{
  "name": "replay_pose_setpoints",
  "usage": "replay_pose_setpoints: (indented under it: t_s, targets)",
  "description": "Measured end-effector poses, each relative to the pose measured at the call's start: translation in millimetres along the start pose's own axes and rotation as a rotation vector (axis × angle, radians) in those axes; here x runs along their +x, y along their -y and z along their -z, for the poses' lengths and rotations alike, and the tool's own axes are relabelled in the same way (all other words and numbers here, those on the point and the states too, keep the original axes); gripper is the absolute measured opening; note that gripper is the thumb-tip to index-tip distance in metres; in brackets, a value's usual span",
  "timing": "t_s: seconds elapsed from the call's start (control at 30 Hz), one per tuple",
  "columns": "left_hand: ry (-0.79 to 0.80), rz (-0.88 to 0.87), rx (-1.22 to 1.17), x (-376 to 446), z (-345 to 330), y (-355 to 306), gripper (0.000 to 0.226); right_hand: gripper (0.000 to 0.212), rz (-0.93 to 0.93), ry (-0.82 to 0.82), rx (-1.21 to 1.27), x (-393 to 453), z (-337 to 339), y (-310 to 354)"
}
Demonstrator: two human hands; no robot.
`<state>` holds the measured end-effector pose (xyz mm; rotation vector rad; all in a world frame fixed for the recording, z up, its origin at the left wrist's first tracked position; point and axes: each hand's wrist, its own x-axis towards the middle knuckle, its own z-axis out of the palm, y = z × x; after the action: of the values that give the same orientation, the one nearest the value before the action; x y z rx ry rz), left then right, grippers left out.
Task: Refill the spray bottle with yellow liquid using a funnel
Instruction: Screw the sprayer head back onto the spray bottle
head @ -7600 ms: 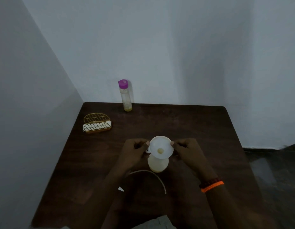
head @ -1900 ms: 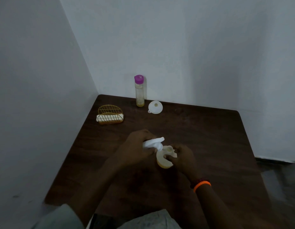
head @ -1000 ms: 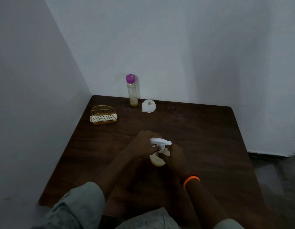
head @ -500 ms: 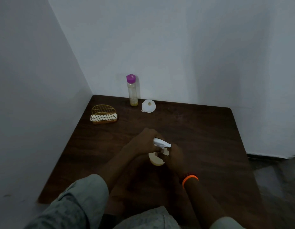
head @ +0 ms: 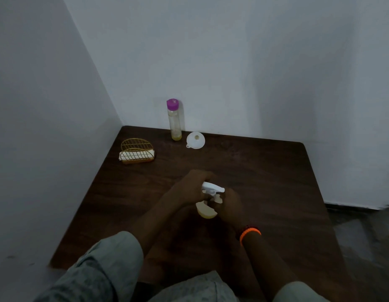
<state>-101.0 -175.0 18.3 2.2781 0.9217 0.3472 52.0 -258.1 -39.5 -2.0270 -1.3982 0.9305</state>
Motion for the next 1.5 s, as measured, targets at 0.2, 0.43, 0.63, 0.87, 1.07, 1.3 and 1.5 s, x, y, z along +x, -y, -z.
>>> replay_pose_setpoints:
  t_s: [0.2,0.43,0.63,0.87,1.07,1.3,1.5]
  targets:
    - [0.047,-0.055,-0.027,0,6,-1,0.036,0.049,0.031,0.002,0.002,-1,0,0]
    - [0.013,0.006,0.069,1,-1,0,0.027,0.047,0.025,-0.029,0.001,-3,1,3]
    - [0.003,-0.032,0.063,-2,1,-2,0.040,0.047,-0.023,-0.015,-0.001,-4,0,3]
    - [0.056,-0.030,0.066,-2,2,-5,0.042,0.050,0.001,0.001,0.041,-3,3,6]
    - [-0.008,0.062,0.168,-4,-2,-5,0.046,0.041,0.004,0.004,0.038,-2,2,2]
    - [0.010,0.023,0.221,-5,2,-11,0.046,0.046,0.032,-0.017,0.038,0,-1,-3]
    - [-0.014,0.020,0.235,-5,5,-14,0.032,0.050,0.007,-0.007,0.006,-1,1,-2]
